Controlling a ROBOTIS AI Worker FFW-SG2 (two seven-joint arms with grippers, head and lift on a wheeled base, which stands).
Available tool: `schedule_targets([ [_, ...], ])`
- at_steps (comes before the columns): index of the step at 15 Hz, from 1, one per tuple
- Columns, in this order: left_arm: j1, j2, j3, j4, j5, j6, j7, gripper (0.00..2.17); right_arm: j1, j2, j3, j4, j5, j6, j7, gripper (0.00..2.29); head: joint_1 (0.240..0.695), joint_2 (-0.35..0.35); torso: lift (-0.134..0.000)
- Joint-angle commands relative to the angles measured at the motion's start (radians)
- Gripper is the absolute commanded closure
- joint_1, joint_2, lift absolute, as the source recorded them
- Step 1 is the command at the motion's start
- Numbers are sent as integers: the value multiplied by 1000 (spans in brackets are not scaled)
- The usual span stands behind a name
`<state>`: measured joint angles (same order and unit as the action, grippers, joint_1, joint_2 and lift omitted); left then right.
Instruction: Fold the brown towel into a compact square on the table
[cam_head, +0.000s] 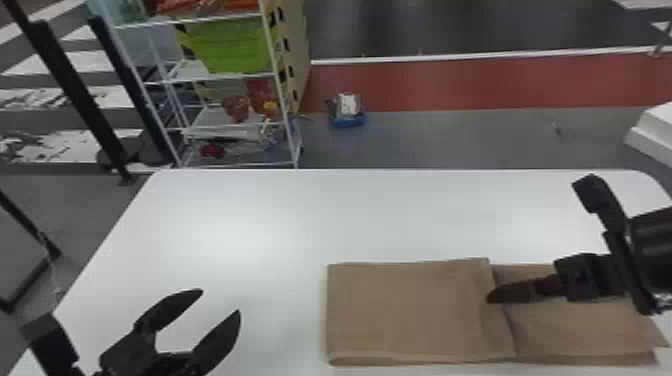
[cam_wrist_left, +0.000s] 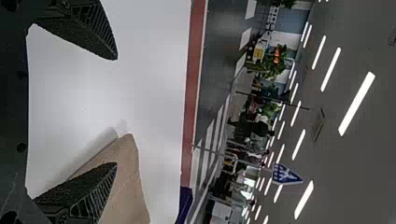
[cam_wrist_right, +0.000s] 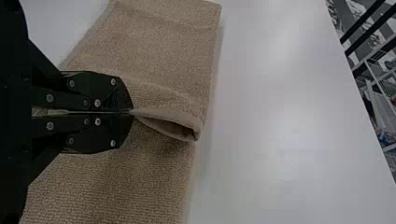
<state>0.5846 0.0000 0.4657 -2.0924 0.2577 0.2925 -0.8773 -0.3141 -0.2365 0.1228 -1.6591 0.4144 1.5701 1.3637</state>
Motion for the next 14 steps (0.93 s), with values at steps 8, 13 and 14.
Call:
schedule_targets([
  [8, -2, -3, 7, 5, 5, -2, 0, 73, 89, -61, -103, -206, -68, 2, 3, 1109, 695, 156, -124],
  [13, -14, -3, 1, 11, 0, -2, 1, 73, 150, -84, -137, -188, -68, 2, 3, 1109, 695, 93, -124],
  [14, -14, -3, -1, 11, -2, 1, 4, 73, 141, -86, -169, -206, -92, 2, 3, 1109, 695, 88, -124],
])
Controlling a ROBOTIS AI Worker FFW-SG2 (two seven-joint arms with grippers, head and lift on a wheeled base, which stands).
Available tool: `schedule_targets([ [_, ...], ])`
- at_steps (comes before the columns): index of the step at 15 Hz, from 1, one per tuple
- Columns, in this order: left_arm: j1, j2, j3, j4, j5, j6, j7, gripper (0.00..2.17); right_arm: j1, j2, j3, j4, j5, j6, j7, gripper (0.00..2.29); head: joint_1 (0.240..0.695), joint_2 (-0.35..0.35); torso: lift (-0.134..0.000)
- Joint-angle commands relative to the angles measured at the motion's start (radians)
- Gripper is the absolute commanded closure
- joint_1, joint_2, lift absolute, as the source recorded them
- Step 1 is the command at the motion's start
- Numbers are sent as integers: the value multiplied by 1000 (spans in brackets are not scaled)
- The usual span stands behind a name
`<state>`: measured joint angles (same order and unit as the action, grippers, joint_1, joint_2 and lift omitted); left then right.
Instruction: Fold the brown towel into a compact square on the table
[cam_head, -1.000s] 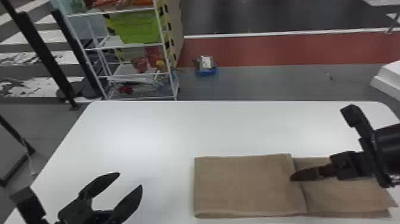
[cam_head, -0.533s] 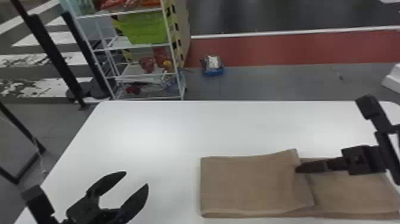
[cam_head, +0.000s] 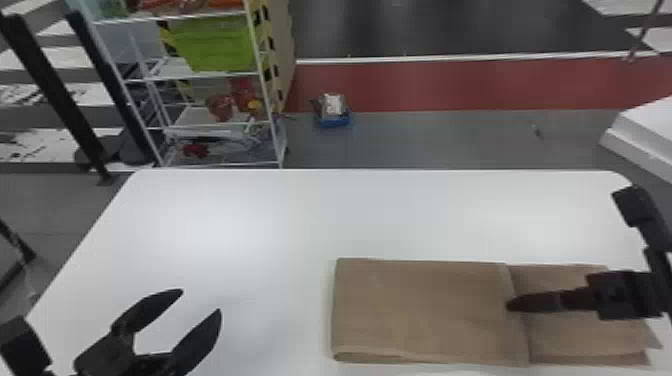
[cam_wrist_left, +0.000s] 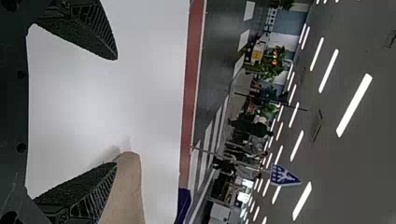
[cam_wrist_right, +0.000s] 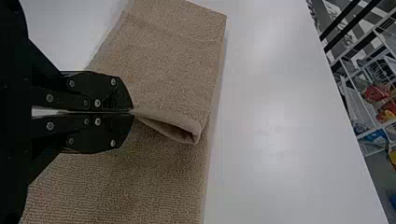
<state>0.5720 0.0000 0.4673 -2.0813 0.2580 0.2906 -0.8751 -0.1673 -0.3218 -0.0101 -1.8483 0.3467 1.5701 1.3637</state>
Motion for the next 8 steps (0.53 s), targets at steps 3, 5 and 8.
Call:
schedule_targets([
  [3, -1, -3, -6, 0, -5, 3, 2, 73, -14, -28, -106, -161, -110, 2, 3, 1109, 695, 73, -124],
  [5, -1, -3, -4, 0, -5, 3, -1, 73, 29, -43, -179, -219, -144, 2, 3, 1109, 695, 67, -124],
  [8, -1, -3, -4, 1, -5, 3, -2, 73, 124, -65, -194, -216, -133, 2, 3, 1109, 695, 35, -124],
])
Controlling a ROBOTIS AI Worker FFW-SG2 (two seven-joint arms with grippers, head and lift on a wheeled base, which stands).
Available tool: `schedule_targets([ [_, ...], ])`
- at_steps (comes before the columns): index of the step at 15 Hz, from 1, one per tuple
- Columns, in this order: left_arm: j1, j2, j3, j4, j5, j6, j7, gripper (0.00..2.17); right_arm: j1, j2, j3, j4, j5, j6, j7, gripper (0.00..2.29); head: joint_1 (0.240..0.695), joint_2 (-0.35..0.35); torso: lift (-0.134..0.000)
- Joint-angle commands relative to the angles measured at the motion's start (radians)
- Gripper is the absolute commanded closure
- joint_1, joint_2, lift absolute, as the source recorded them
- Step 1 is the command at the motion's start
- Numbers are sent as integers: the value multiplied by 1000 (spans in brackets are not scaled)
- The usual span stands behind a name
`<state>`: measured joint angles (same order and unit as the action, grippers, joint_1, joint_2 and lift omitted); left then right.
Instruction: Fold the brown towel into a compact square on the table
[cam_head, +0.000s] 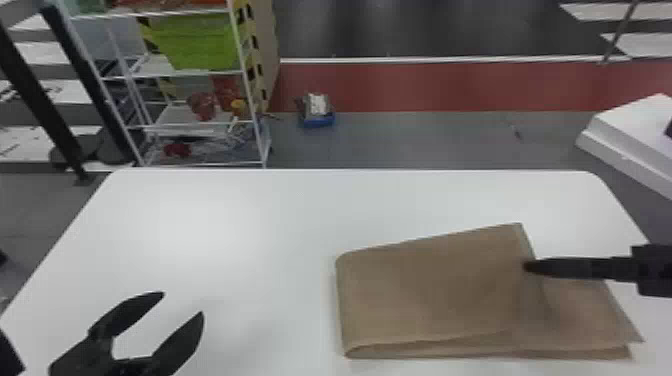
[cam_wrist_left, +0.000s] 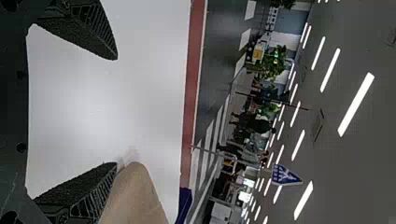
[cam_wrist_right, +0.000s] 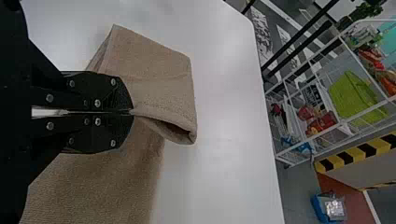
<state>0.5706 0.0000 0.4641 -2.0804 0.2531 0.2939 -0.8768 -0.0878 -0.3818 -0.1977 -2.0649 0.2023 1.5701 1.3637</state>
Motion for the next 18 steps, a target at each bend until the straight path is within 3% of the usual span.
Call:
schedule_targets([
  [1, 0, -3, -1, -1, 0, 0, -1, 73, 63, -6, -8, 14, 17, 2, 3, 1109, 695, 28, -124],
  [4, -3, -3, -8, -3, -1, 3, 1, 73, 54, -8, -40, 32, 25, 2, 3, 1109, 695, 8, -124],
  [8, -3, -3, -27, -3, -14, 6, 7, 73, 34, -57, -154, -57, -63, 2, 3, 1109, 695, -38, -124],
  [10, -5, -3, -27, -1, -14, 3, 5, 73, 72, -77, -186, -50, -70, 2, 3, 1106, 695, -59, -124],
  [13, -15, -3, -27, 9, -14, 3, 5, 73, 132, -61, -146, 20, -26, 2, 3, 1109, 695, -99, -124],
  [16, -17, -3, -33, 9, -23, 15, 5, 70, 109, -58, -163, -38, -54, 2, 3, 1109, 695, -100, -124],
  [18, -18, -3, -39, 6, -26, 25, 7, 70, 69, -69, -217, -89, -118, 2, 3, 1109, 695, -93, -124],
])
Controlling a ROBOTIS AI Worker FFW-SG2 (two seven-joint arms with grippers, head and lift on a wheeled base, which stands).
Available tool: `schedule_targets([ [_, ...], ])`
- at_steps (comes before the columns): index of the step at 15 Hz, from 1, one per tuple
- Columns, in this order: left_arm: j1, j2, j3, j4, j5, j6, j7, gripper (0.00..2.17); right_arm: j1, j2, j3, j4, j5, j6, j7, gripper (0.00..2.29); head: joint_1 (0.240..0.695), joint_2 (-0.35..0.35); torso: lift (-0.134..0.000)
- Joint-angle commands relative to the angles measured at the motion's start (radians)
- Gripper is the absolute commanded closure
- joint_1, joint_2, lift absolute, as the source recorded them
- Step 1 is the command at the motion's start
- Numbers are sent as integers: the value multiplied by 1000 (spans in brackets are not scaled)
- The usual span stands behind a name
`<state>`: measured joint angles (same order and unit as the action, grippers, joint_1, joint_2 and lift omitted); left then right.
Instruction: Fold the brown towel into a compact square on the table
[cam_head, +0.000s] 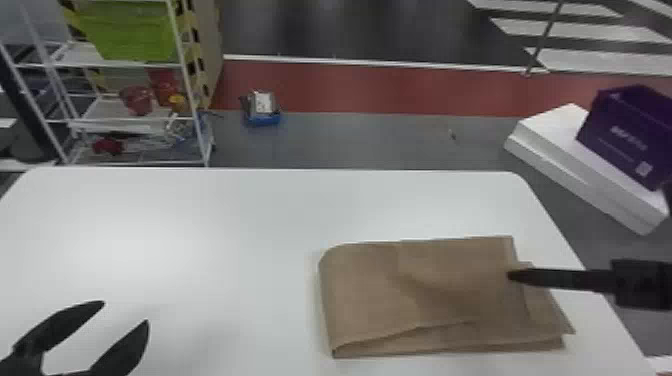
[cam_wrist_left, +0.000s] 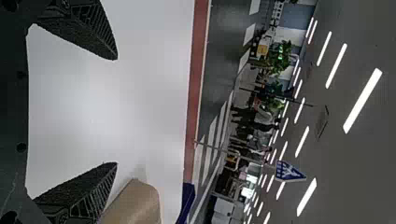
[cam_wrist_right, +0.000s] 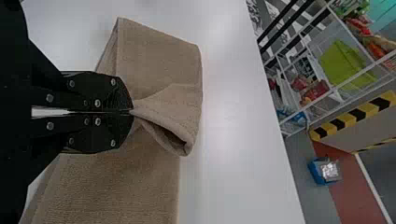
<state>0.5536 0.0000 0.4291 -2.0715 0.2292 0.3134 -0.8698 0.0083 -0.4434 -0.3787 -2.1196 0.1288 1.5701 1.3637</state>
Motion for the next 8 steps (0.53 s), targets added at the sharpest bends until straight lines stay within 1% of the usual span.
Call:
schedule_targets([
  [1, -3, -3, -9, -4, -4, 8, 2, 70, -45, -21, -63, -46, -86, 2, 3, 1109, 695, -92, -124],
  [3, -6, -3, -10, -6, -4, 11, 2, 70, -40, -44, -143, -57, -175, 2, 3, 1109, 695, -98, -124],
  [4, -8, -3, -12, -1, -4, 11, 0, 70, -8, -60, -167, -56, -201, 2, 3, 1109, 695, -102, -124],
  [5, -11, -3, -12, 2, -4, 11, -2, 70, 38, -61, -187, -56, -190, 2, 3, 1109, 695, -110, -124],
  [6, -12, -3, -12, 7, -4, 8, -3, 70, 96, -61, -186, -49, -175, 2, 3, 1109, 695, -129, -124],
  [8, -17, -3, -10, 14, -4, 8, -5, 70, 157, -51, -161, -7, -115, 2, 3, 1109, 695, -152, -124],
])
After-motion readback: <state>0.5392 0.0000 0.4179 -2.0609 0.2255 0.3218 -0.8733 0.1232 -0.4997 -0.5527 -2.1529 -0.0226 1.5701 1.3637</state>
